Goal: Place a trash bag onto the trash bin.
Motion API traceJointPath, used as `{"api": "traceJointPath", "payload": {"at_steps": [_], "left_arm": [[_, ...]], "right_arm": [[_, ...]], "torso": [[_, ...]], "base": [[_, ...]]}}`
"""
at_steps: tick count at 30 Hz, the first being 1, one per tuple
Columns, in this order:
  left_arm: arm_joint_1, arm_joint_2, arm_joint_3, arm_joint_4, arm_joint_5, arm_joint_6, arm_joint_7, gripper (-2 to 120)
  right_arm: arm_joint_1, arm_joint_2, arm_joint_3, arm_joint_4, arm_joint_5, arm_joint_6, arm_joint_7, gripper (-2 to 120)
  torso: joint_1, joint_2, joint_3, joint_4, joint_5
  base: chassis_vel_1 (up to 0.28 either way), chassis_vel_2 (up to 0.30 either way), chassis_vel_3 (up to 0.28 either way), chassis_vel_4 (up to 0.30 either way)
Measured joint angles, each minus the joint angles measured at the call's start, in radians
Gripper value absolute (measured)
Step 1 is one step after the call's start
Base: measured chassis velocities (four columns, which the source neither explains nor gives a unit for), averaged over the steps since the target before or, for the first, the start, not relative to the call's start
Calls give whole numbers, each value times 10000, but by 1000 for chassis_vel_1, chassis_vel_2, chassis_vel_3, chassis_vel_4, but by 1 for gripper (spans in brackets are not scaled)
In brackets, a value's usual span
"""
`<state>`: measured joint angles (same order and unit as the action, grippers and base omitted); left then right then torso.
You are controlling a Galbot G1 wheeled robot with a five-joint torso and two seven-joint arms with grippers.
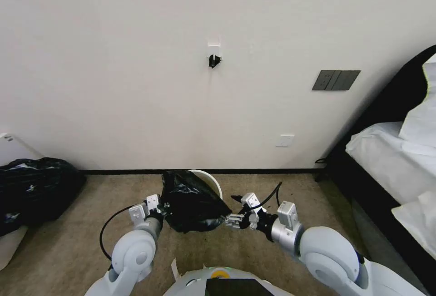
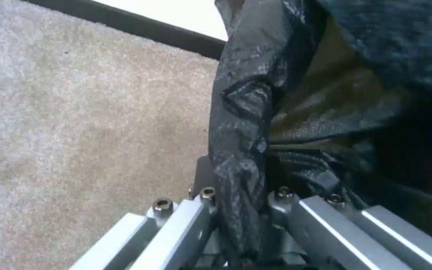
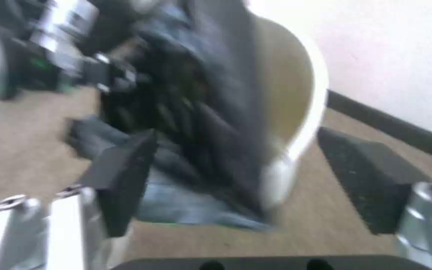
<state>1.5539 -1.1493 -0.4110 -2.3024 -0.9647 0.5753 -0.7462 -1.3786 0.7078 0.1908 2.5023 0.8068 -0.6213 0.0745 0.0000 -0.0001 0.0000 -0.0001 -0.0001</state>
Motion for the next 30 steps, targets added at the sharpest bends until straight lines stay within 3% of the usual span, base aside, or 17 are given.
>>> {"api": "traceJointPath", "payload": {"at_steps": [5, 15, 22, 30], "left_arm": [[-14, 18, 16, 22, -25, 35, 22, 3], [22, 228, 349, -318, 286, 282, 143, 3], [26, 402, 665, -455, 801, 533, 410, 3], [139, 489, 727, -539, 1053, 662, 560, 2]], "right_arm": [[527, -2, -242, 0, 5, 670, -755, 99], [2211, -213, -1368, -472, -1152, 817, -807, 100], [4985, -18, -4357, -1402, -2890, 858, -1041, 100], [6490, 465, -6225, -2459, -4637, 1151, -1102, 100]], "torso": [[0, 0, 0, 1, 0], [0, 0, 0, -2, 0], [0, 0, 0, 3, 0], [0, 0, 1, 1, 1]], "base": [[0, 0, 0, 0], [0, 0, 0, 0], [0, 0, 0, 0], [0, 0, 0, 0]]}}
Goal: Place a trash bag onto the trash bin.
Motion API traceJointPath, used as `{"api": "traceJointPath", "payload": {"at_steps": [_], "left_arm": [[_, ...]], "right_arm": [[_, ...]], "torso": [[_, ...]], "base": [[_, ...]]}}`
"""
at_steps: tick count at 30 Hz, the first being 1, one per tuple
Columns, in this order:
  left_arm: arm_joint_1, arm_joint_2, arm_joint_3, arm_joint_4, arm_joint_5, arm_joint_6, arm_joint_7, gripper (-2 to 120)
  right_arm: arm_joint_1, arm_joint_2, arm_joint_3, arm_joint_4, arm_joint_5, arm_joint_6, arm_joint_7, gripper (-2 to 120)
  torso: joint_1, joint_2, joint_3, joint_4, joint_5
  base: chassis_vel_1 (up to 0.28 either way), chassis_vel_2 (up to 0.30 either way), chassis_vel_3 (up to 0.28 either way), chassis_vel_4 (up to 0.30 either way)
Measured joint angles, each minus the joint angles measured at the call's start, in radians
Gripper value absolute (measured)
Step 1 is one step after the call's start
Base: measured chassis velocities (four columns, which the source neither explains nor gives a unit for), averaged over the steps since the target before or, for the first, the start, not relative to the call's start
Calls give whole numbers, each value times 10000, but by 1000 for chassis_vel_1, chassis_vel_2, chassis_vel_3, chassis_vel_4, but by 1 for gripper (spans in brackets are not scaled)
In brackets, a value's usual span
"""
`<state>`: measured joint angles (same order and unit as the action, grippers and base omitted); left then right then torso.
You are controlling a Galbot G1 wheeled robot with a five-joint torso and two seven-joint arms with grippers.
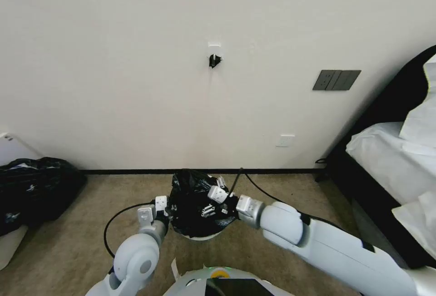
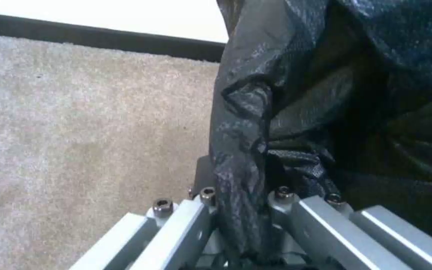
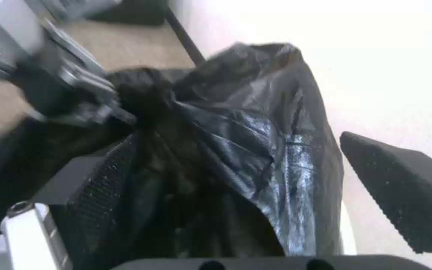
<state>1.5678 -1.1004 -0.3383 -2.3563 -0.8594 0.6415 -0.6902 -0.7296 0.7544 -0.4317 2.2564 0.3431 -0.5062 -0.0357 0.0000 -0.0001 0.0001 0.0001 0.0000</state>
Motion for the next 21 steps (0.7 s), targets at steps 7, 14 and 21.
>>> {"api": "traceJointPath", "payload": {"at_steps": [7, 14, 21], "left_arm": [[69, -2, 26, -49, 65, 67, 82, 3], [62, -16, 60, -81, 83, 99, 176, 3], [128, -130, 59, -91, -14, 103, 277, 2]], "right_arm": [[314, 81, -590, -428, -1003, 405, -82, 98], [694, 162, -999, -850, -1771, 631, -118, 73], [638, 217, -1003, -897, -1492, 676, 54, 48]], "torso": [[0, 0, 0, -3, -1], [0, 0, 0, -1, 0], [0, 0, 0, -1, 0]], "base": [[0, 0, 0, 0], [0, 0, 0, 0], [0, 0, 0, 0]]}}
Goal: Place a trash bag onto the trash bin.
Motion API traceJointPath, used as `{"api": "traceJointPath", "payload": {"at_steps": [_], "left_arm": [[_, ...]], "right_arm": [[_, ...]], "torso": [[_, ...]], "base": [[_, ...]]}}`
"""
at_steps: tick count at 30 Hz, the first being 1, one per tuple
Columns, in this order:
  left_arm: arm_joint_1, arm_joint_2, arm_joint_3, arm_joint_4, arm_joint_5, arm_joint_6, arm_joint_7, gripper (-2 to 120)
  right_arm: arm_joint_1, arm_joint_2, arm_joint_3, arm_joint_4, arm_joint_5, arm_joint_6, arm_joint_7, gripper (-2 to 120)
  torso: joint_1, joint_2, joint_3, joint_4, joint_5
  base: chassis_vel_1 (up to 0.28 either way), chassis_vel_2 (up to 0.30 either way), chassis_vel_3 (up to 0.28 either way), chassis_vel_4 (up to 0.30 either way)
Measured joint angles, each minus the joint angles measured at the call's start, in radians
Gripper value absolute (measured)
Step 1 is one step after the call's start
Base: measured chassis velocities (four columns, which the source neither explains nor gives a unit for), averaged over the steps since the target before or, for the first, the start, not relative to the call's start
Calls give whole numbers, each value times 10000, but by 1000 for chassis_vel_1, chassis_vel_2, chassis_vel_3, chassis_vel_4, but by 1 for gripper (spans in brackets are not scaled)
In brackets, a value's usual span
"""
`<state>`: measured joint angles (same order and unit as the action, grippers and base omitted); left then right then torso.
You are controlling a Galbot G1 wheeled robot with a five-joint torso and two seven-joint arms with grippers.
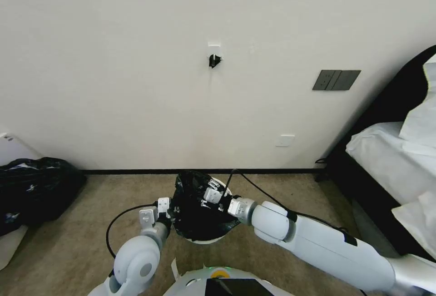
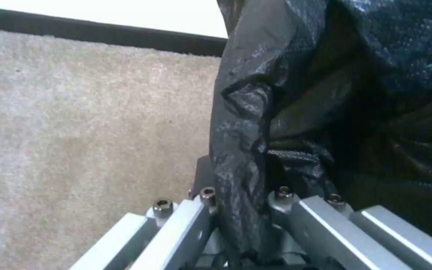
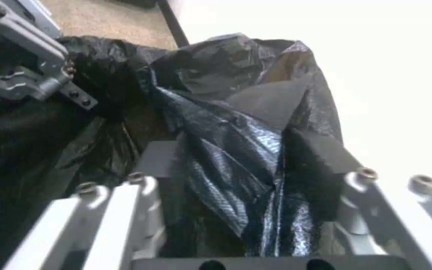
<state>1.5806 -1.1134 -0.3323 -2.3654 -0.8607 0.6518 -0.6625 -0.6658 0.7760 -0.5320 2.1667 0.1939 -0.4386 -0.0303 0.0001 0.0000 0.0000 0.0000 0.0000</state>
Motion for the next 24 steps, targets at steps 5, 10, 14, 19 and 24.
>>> {"api": "traceJointPath", "payload": {"at_steps": [5, 10, 14, 19, 24], "left_arm": [[12, -26, 0, 0, 1, 0, 13, 2], [78, -11, -29, 0, 90, -2, 104, 2], [140, 22, -82, 20, 346, -127, 398, 3], [301, 140, -288, -47, 461, -348, 1013, 3], [639, 319, -396, -107, 1520, -930, 2077, 3]], "right_arm": [[-27, -22, 49, 31, 46, 70, 72, 33], [-200, -148, 338, 174, 249, 99, 88, 14], [-448, -153, 791, 342, 1033, 90, 228, 0], [-710, -161, 1542, 532, 2559, -74, 528, 0], [-767, -343, 2425, 577, 4525, -205, 830, 0]], "torso": [[0, 0, 0, 0, 0], [0, 0, 0, 0, 0], [0, 0, 0, 1, 0], [-1, 0, -1, 0, 0], [0, 0, -1, 2, 2]], "base": [[0, 0, 0, 0], [0, 0, 0, 0], [0, 0, 0, 0], [0, 0, 0, 0], [0, 0, 0, 0]]}}
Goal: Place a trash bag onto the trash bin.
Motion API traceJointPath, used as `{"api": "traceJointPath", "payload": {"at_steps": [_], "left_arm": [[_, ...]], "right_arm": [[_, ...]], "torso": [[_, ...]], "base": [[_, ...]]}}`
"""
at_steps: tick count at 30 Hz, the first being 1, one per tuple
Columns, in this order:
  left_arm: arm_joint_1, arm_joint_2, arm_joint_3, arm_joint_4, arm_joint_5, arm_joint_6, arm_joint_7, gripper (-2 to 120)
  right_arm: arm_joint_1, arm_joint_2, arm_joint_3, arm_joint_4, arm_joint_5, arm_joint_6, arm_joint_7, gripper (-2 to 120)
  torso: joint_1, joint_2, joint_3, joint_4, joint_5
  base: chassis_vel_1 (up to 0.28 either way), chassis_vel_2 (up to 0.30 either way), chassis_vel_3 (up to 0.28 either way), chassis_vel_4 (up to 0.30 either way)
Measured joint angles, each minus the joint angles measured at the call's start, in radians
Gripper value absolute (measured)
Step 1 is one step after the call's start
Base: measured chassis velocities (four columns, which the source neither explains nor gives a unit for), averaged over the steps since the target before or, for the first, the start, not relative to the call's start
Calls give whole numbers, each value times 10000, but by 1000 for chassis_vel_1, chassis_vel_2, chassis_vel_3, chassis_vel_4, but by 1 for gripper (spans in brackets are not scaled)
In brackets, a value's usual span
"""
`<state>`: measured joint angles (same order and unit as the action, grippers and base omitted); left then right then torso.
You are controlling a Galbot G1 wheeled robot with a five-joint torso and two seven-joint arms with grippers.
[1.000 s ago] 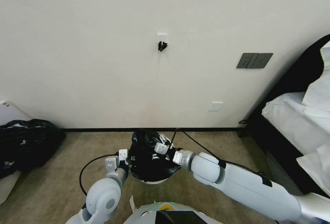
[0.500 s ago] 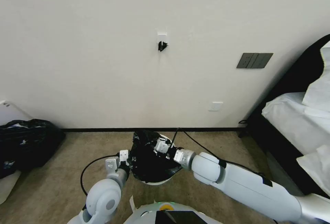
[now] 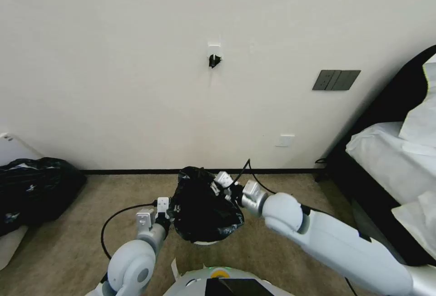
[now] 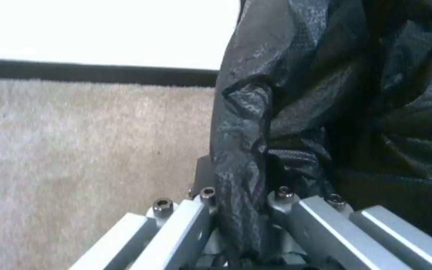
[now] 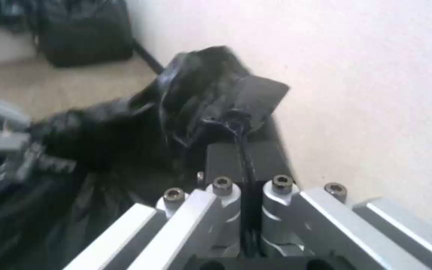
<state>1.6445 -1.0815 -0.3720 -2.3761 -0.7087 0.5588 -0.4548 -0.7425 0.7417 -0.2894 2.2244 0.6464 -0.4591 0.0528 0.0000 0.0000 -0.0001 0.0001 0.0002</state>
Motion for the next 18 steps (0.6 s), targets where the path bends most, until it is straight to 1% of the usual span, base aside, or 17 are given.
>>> {"api": "traceJointPath", "payload": {"at_steps": [2, 3, 4, 7, 8, 11, 12, 13, 16, 17, 18], "left_arm": [[97, 37, -1, 0, 315, -232, 296, 2], [97, 37, -1, 0, 315, -232, 296, 2], [174, 71, -2, 8, 637, -462, 543, 2], [268, 114, 10, 42, 974, -776, 848, 3], [268, 114, 10, 42, 974, -776, 848, 3], [395, 153, 21, 49, 1457, -1287, 1334, 3], [395, 153, 21, 49, 1457, -1287, 1334, 3], [483, 154, 24, 20, 1741, -1488, 1618, 2], [626, 137, 53, 9, 2186, -1793, 2043, 2], [626, 137, 53, 9, 2186, -1793, 2043, 2], [706, 138, 74, 10, 2480, -2004, 2322, 3]], "right_arm": [[15, -56, 342, -113, 779, -130, 89, 0], [15, -56, 342, -113, 779, -130, 89, 0], [62, -131, 630, -262, 1369, -267, 128, 0], [188, -283, 899, -448, 2062, -470, 140, 0], [188, -283, 899, -448, 2062, -470, 140, 0], [435, -503, 977, -685, 2798, -734, 140, 0], [435, -503, 977, -685, 2798, -734, 140, 0], [535, -550, 976, -816, 3128, -847, 140, 0], [737, -600, 914, -1087, 3544, -988, 131, 0], [737, -600, 914, -1087, 3544, -988, 131, 0], [933, -662, 817, -1273, 3796, -1082, 91, 0]], "torso": [[0, 0, 0, 0, -3], [0, 0, 0, 0, -3], [0, 0, 0, -1, 2], [0, 0, 0, -2, -3], [0, 0, 0, -2, -3], [0, 0, 0, -1, -2], [0, 0, 0, -1, -2], [0, 0, 0, -3, -1], [0, 0, 0, -1, -1], [0, 0, 0, -1, -1], [0, 0, 0, 0, 0]], "base": [[0, 0, 0, 0], [0, 0, 0, 0], [0, 0, 0, 0], [0, 0, 0, 0], [0, 0, 0, 0], [0, 0, 0, 0], [0, 0, 0, 0], [0, 0, 0, 0], [0, 0, 0, 0], [0, 0, 0, 0], [0, 0, 0, 0]]}}
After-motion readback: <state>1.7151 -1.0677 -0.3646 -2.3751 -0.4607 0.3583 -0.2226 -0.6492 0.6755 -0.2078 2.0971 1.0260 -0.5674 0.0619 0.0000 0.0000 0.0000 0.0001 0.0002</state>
